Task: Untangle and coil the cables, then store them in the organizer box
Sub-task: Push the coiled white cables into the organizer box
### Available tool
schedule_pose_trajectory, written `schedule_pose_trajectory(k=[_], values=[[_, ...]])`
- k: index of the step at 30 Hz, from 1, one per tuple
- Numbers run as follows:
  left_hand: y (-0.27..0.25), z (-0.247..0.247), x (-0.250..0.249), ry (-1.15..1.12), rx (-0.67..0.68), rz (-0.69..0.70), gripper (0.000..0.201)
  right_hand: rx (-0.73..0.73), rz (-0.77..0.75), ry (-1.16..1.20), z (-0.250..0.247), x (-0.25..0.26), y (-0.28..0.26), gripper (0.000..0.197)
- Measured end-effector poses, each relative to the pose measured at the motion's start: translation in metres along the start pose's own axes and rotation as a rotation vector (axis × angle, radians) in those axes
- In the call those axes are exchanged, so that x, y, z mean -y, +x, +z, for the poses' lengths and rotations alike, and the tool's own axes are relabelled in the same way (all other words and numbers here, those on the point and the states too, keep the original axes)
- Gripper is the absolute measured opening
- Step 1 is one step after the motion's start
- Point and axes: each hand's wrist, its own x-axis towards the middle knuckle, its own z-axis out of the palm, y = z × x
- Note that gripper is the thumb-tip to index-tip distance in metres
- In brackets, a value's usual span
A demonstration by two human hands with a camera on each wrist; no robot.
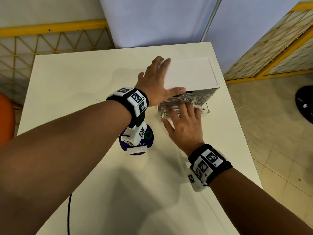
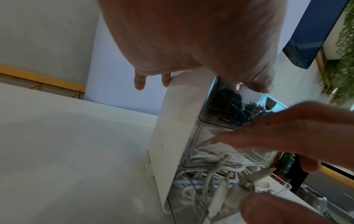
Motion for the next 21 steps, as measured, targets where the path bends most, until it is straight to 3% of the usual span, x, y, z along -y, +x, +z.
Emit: schedule_pose_trajectory(k=[3, 5, 18, 21], values=[[0.0, -0.001, -0.001, -0.004, 0.002, -0.004, 0.119, -0.074, -0.204, 0.059, 0.006, 0.007, 0.009, 0.022], [-0.001, -0.001, -0.001, 0.0, 0.005, -0.008, 0.119, -0.051, -0.251, 0.052, 0.008, 0.004, 0.013, 0.022], [0.001, 0.001, 0.002, 0.005, 0.008, -0.007, 0.121, 0.027, -0.16, -0.023, 0.016, -0.026, -0.009, 0.036], [0.002, 0.001, 0.003, 0.007, 0.013, -0.002, 0.12, 0.11, -0.11, -0.092, 0.021, -0.024, -0.023, 0.041]])
